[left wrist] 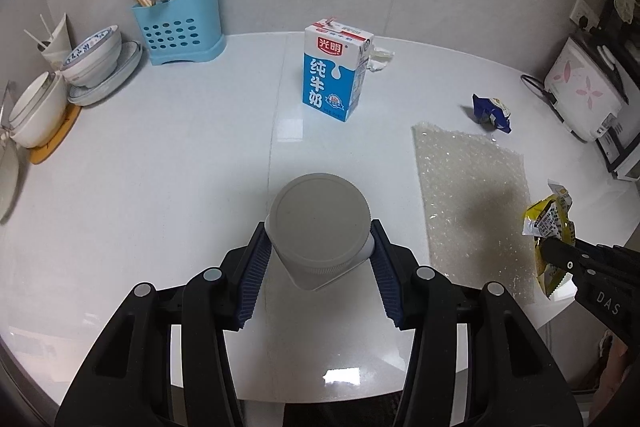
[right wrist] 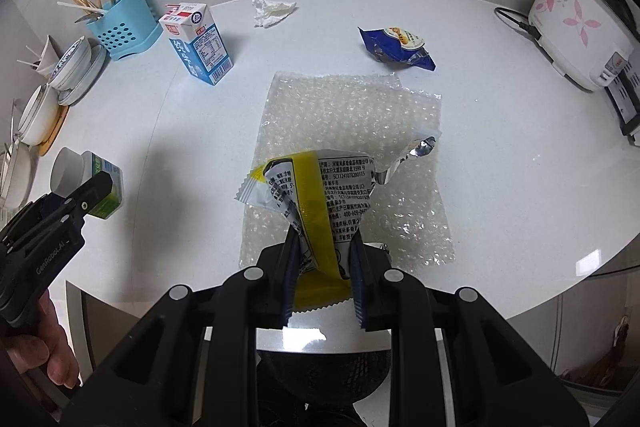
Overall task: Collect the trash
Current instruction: 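Lift the yellow snack bag and white pill bottle and carry them down to the wastebasket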
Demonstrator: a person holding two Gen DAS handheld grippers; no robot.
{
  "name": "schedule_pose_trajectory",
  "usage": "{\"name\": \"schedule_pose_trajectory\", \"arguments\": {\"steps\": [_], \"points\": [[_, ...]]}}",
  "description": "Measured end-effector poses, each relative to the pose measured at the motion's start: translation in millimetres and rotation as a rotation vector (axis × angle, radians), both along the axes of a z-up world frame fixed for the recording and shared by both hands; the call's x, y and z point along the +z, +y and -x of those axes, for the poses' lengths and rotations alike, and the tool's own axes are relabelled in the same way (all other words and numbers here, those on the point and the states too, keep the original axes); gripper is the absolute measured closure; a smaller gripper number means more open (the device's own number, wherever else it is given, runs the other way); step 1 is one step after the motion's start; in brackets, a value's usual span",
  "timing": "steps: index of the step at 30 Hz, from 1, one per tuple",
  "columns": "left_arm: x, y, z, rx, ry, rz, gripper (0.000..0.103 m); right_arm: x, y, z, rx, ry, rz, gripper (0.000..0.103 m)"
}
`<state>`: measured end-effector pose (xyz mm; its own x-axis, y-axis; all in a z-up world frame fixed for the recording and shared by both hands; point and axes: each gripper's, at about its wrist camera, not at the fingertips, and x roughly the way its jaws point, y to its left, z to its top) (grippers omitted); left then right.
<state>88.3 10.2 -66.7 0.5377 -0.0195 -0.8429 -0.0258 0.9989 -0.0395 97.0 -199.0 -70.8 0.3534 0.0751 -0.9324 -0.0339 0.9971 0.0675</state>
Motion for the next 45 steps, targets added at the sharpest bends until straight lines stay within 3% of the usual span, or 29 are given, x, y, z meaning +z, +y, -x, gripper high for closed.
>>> {"name": "schedule_pose_trajectory", "arguments": {"steps": [20, 45], "points": [[4, -20, 73, 0.025, 0.003, 0.008, 0.055, 14, -22, 55, 0.024, -0.063, -0.003, 0.082], [-4, -49, 155, -0.043, 0.024, 0.072, 0.055, 11, -40, 134, 0.058, -0.129, -0.032, 0.082]]}}
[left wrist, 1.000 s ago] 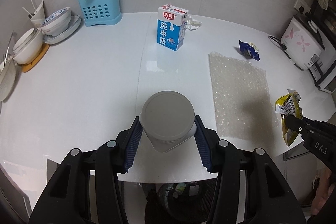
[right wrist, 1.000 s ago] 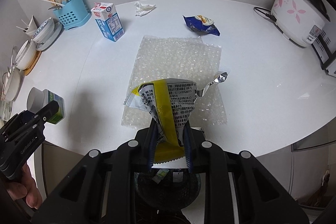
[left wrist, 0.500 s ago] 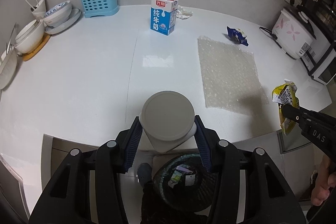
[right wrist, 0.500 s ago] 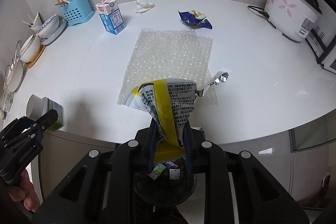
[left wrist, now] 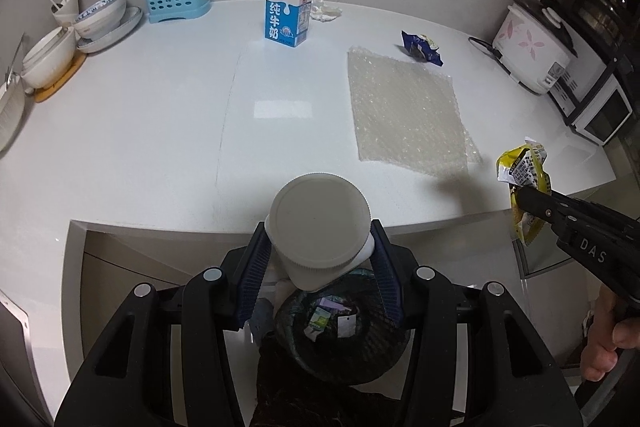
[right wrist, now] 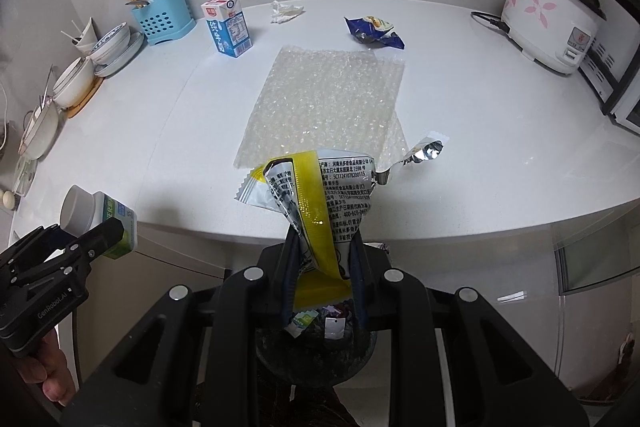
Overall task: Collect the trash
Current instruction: 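Lift the yellow snack bag and white pill bottle and carry them down to the wastebasket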
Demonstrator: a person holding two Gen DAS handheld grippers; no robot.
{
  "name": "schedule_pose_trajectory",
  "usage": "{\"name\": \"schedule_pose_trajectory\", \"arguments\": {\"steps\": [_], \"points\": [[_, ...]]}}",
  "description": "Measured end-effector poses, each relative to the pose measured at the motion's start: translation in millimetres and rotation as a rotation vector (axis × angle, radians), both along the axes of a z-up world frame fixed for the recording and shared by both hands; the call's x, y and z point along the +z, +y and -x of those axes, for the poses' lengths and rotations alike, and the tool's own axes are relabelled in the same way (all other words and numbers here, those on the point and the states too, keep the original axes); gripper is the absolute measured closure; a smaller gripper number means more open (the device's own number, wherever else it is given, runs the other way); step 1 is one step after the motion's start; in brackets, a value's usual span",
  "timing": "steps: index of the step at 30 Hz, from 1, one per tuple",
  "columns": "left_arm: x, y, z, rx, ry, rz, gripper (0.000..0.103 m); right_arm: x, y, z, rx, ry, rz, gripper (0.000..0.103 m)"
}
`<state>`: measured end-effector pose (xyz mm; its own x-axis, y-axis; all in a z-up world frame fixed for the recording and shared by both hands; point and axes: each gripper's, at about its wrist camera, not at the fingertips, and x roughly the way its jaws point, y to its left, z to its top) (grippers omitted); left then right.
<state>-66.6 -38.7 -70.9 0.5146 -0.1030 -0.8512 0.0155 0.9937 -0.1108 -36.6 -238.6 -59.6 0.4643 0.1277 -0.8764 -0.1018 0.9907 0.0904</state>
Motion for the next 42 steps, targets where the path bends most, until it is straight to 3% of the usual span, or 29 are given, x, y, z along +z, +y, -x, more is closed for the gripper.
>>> {"name": "schedule_pose_trajectory", "arguments": {"steps": [14, 30, 42], "points": [[-28, -9, 27, -0.036, 0.021, -0.016, 0.055, -16, -7, 37, 0.086, -0.025, -0.09, 0.082], [-105, -20, 37, -0.123, 0.052, -0.033, 0.055, -96, -8, 53, 0.142, 0.082, -0.058, 0.082], [-143, -14, 32, -0.104, 0.096, 0.0, 0.055, -155, 5, 54, 0.175, 0.167, -0.017, 0.082]]}}
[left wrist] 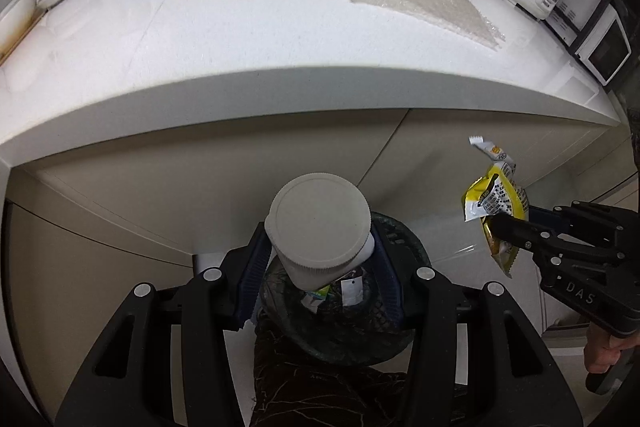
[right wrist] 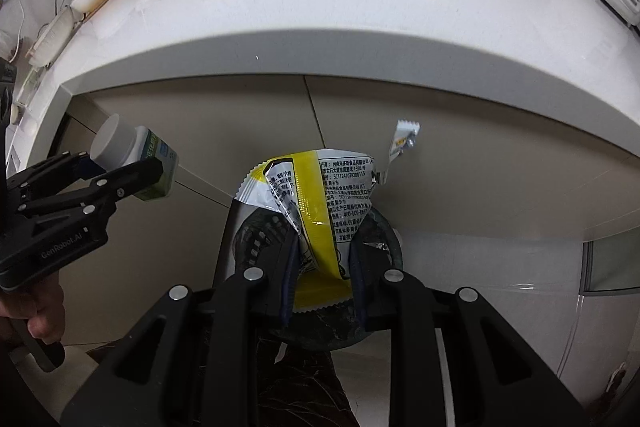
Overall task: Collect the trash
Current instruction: 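Lift the yellow snack bag and white pill bottle and carry them down to the wastebasket, then open the right gripper over the wastebasket while the left gripper releases the pill bottle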
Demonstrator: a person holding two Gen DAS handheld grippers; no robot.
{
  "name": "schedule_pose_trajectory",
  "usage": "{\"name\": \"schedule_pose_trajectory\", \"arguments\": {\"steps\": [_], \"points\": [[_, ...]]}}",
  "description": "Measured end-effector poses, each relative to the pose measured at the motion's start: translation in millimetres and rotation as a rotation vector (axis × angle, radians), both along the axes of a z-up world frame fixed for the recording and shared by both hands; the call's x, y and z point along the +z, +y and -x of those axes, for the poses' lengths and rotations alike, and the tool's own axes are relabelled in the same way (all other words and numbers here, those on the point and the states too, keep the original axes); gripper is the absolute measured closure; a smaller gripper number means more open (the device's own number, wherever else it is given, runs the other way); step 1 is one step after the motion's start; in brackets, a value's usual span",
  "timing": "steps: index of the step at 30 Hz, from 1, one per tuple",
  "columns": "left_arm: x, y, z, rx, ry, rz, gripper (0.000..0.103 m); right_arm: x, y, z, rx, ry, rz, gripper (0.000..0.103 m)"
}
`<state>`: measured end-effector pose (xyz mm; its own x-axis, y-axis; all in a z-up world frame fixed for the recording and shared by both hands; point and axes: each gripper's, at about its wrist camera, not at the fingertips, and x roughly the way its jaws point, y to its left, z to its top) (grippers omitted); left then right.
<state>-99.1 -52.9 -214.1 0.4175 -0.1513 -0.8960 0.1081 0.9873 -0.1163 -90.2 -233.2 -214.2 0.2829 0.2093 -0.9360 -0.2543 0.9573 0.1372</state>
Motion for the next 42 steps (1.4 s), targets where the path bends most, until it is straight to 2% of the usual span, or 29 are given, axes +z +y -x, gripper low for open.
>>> {"name": "schedule_pose_trajectory", "arguments": {"steps": [10, 18, 26, 28, 30, 32, 38, 42], "points": [[-25, 1, -2, 0.002, 0.017, -0.023, 0.055, -47, 3, -4, -0.01, 0.059, 0.0, 0.081], [-44, 6, -1, 0.015, 0.051, -0.044, 0.055, -83, 15, -1, 0.002, 0.124, 0.045, 0.081], [-47, 6, -1, 0.023, 0.057, -0.052, 0.055, -104, 24, -3, 0.025, 0.175, 0.079, 0.077], [-46, 6, -2, 0.024, 0.056, -0.051, 0.055, -107, 26, -5, 0.027, 0.176, 0.085, 0.073], [-47, 5, 0, 0.027, 0.059, -0.049, 0.055, -110, 31, -8, 0.02, 0.181, 0.088, 0.065], [-50, 6, -1, 0.026, 0.066, -0.049, 0.055, -112, 29, -2, 0.025, 0.182, 0.084, 0.063], [-54, 6, -2, 0.026, 0.071, -0.044, 0.055, -113, 31, -1, 0.04, 0.178, 0.083, 0.048], [-55, 5, -3, 0.02, 0.072, -0.046, 0.055, -113, 27, -4, 0.032, 0.169, 0.076, 0.033]]}}
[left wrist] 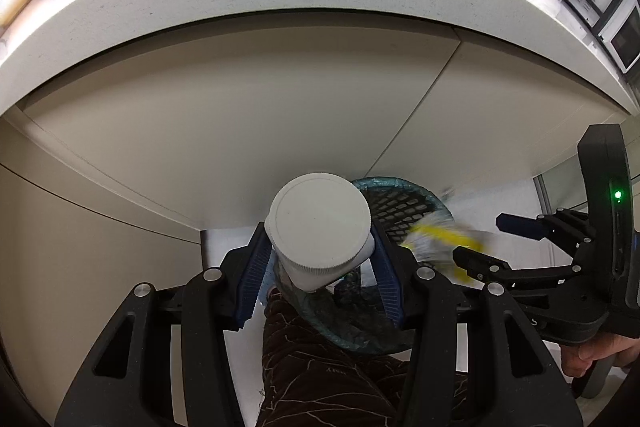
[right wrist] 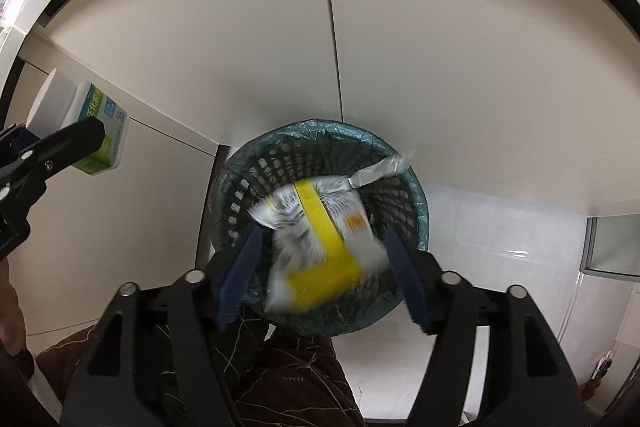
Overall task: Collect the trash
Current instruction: 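Open the right gripper over the wastebasket while the left gripper releases the pill bottle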
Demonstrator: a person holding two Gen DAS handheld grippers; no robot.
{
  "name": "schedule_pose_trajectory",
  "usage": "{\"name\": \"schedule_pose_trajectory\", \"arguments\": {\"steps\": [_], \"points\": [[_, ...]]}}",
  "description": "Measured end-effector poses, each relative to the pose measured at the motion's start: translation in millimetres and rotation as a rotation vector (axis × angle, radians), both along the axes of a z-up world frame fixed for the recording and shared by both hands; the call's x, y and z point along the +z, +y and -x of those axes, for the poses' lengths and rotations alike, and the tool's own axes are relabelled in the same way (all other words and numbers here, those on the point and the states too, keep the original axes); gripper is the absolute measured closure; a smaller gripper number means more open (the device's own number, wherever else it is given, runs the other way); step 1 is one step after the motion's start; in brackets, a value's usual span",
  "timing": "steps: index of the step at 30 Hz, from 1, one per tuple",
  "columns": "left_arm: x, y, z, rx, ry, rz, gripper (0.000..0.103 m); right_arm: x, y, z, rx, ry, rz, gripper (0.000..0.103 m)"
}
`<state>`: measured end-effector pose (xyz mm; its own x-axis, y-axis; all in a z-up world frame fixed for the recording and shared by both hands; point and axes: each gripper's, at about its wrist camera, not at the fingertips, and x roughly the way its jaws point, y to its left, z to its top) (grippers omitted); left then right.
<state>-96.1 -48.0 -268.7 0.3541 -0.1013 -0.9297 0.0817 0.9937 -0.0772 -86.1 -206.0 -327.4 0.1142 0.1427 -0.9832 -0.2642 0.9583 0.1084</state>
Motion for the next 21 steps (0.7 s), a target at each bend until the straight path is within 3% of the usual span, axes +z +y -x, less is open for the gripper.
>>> {"name": "schedule_pose_trajectory", "arguments": {"steps": [6, 15, 21], "points": [[-4, -6, -1, -0.021, 0.01, 0.0, 0.055, 9, -8, 3, -0.043, -0.052, 0.002, 0.014], [-16, -31, -3, -0.091, 0.028, 0.017, 0.055, 34, -50, 0, -0.146, -0.155, 0.017, 0.01], [-24, -53, -1, -0.149, 0.045, 0.022, 0.055, 38, -75, 1, -0.201, -0.166, 0.041, 0.01]]}}
